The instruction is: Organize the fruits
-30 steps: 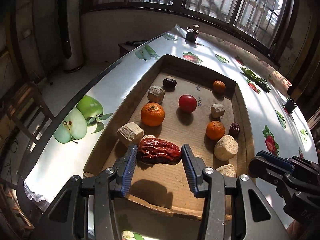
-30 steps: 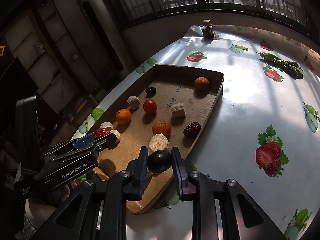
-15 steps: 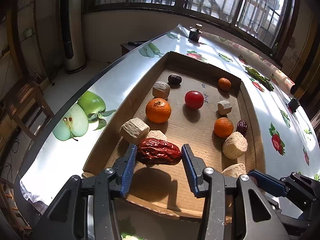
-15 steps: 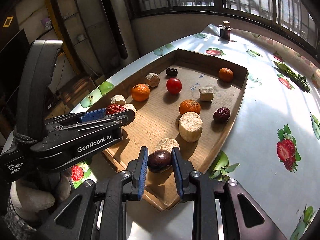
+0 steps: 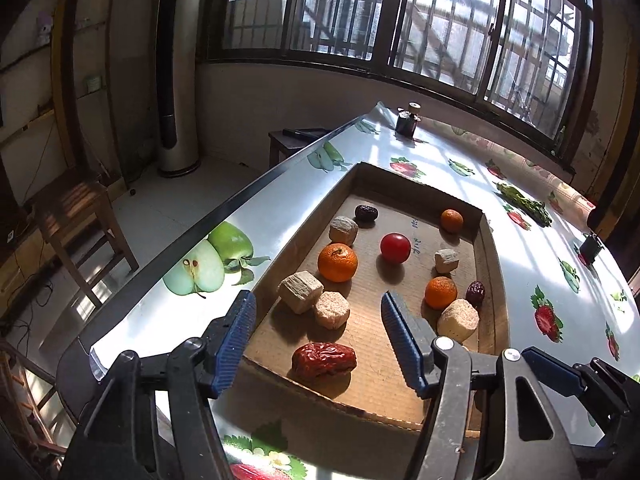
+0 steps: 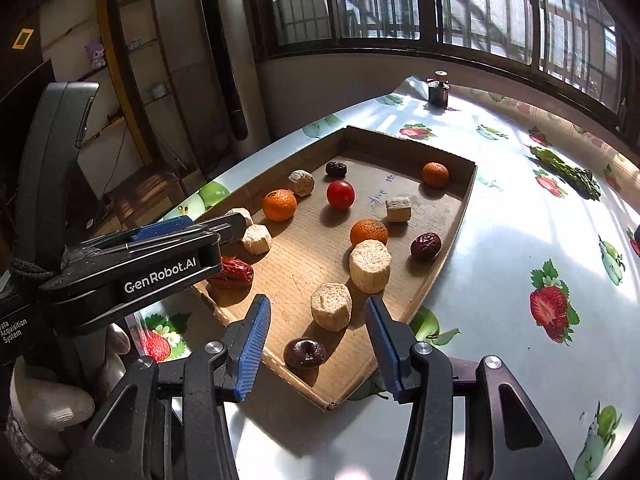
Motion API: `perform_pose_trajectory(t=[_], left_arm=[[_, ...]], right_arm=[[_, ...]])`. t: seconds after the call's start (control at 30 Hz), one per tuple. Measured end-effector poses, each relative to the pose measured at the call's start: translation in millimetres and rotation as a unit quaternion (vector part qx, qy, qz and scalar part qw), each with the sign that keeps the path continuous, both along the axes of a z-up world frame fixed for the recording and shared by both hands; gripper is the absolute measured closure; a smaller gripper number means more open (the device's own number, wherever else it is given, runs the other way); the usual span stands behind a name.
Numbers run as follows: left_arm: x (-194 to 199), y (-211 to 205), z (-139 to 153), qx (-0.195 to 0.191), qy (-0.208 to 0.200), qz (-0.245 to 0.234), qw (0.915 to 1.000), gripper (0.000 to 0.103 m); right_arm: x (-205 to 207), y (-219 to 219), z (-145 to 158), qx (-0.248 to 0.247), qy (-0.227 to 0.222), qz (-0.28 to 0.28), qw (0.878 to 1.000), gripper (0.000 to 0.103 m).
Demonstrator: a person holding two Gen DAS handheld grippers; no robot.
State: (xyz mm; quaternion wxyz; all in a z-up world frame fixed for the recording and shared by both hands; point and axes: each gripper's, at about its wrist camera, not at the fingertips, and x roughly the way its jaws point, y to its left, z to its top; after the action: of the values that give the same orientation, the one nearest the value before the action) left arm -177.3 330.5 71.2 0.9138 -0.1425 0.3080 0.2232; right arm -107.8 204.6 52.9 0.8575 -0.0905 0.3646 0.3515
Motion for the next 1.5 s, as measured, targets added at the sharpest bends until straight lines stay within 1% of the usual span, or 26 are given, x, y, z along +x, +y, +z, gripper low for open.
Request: perform_pose_trajectory(t=[0.03,0.07,0.1,0.13,0.23,0.3,0.37,0.43,0.53,0.6,0.67,0.77,1.03,1.5], left_arm=[[-6,-3,7,0.017,-0.012,0.018,0.9996,0.024],[-13,-5,14,0.036,-0.025,0.04,0.9983,0.013],[-20,-9,21,0.054,-0.039,0.062,0.9959,0.005],[-27,-12,28,0.068,-0.053,0.079,0.9931,0.003],[-46,-20,40,0.096,-0.088,0.119,0.9843,0.0],[-50,-25,42,0.11,-0.088,0.13,0.9814,0.0],[-47,-30,40,0.117,-0.073,0.121,0.9831,0.0],[-43,-34,36,0.113,-0.054,0.108,0.9862,0.0],[-36,-38,25,0.079,-0.029,0.084,0.9929,0.0],[-32,-41,16,0.058,-0.01,0.075,0.9954,0.0],[-29,-45,10,0.055,0.006,0.073,0.9958,0.0],[-29,-52,5,0.06,0.018,0.064,0.996,0.0],[-31,-62,6,0.067,0.019,0.054,0.9961,0.0],[-28,-61,-1,0.057,0.032,0.043,0.9969,0.0]], right_arm=[[-1,-3,2,0.0,-0.005,-0.006,1.0,0.047],[-4,-7,5,0.0,-0.012,-0.013,1.0,0.046],[-5,-10,8,0.002,-0.017,-0.019,1.0,0.044],[-7,-15,11,0.005,-0.023,-0.026,0.999,0.044],[-11,-30,20,0.012,-0.042,-0.05,0.998,0.037],[-14,-41,25,0.023,-0.049,-0.066,0.996,0.032],[-15,-50,28,0.034,-0.049,-0.078,0.995,0.029],[-17,-57,29,0.036,-0.048,-0.09,0.994,0.027],[-22,-65,28,0.029,-0.054,-0.105,0.993,0.027],[-25,-69,26,0.026,-0.055,-0.114,0.992,0.025],[-28,-73,24,0.021,-0.059,-0.121,0.991,0.024],[-30,-78,21,0.014,-0.065,-0.129,0.989,0.023],[-30,-84,15,0.014,-0.056,-0.136,0.989,0.022],[-35,-74,9,-0.003,-0.062,-0.124,0.99,0.02]])
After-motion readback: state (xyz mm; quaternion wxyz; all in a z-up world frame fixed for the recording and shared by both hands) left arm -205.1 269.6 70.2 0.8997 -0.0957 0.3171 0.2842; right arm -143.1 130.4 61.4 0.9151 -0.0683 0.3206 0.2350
